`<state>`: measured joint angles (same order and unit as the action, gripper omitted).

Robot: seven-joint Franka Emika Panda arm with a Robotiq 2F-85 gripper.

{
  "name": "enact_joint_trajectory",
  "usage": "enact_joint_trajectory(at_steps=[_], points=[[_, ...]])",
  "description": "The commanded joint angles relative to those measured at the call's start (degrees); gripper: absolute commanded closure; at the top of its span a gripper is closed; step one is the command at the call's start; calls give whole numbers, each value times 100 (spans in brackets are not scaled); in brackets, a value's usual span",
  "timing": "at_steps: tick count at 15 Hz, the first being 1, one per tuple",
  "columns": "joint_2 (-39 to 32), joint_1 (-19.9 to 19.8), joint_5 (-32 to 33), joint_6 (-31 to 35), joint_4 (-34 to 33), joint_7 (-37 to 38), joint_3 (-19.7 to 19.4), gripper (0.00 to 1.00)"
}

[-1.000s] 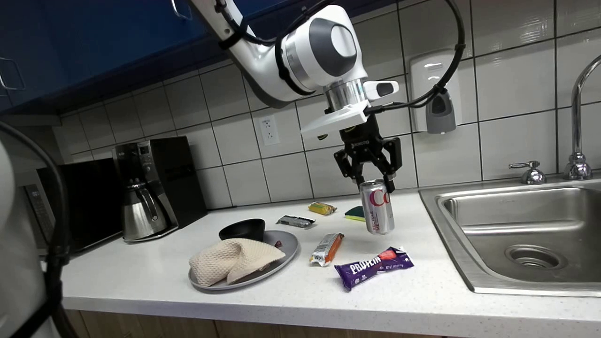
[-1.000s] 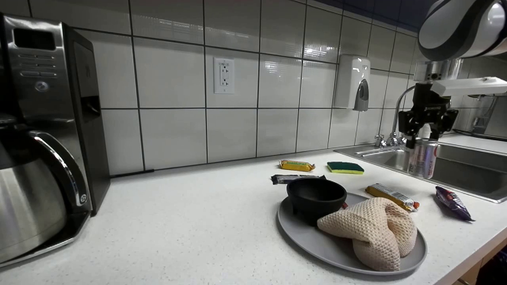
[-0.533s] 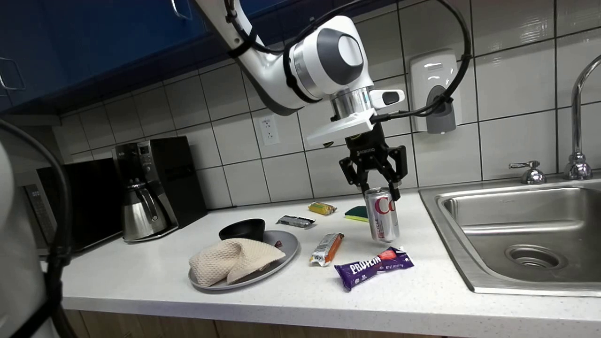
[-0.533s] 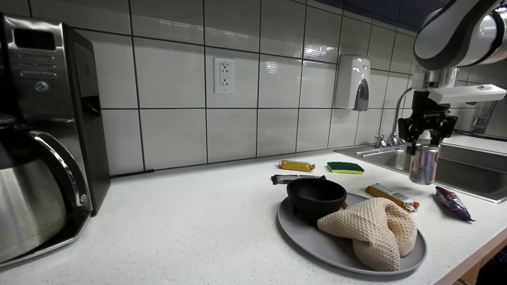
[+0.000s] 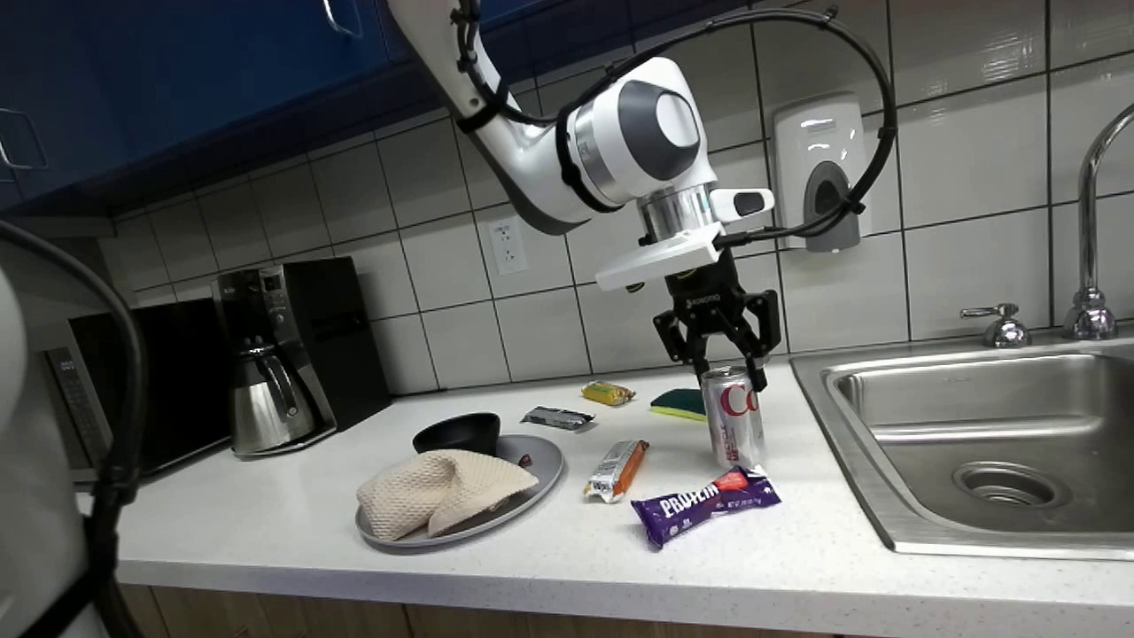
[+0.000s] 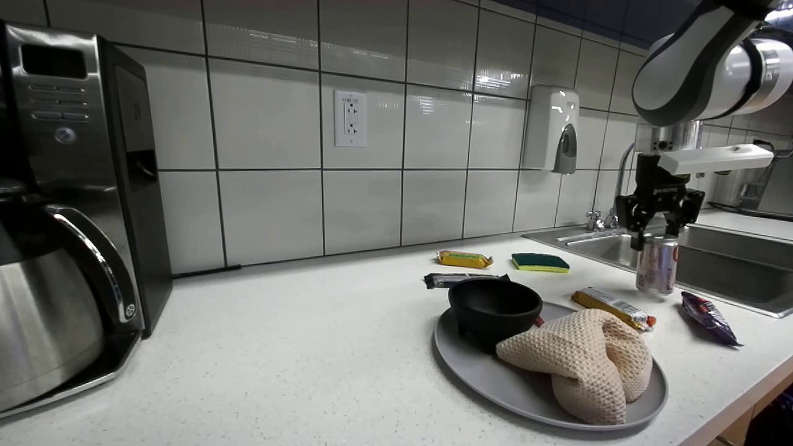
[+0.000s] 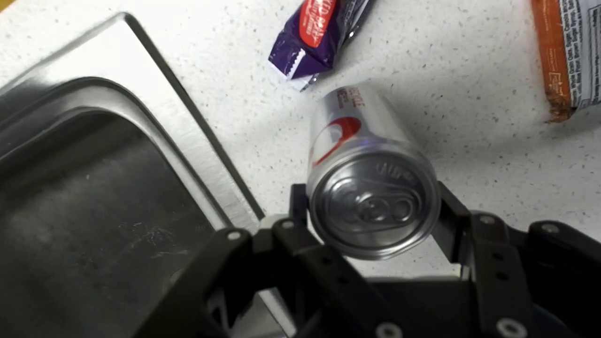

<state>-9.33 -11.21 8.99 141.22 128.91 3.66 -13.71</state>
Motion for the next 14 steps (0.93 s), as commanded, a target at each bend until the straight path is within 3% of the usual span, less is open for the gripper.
enact_joint_trajectory(at_steps=[1, 6, 7, 10, 14], points=[[-157, -58, -62, -201, -324, -175, 19, 62], [-159, -73, -119, -165, -352, -277, 37, 62], [-146, -78, -151, -168, -344, -324, 47, 12], [-131, -82, -178, -155, -346, -416, 54, 0], [-52, -70, -183, -175, -342, -486, 56, 0]])
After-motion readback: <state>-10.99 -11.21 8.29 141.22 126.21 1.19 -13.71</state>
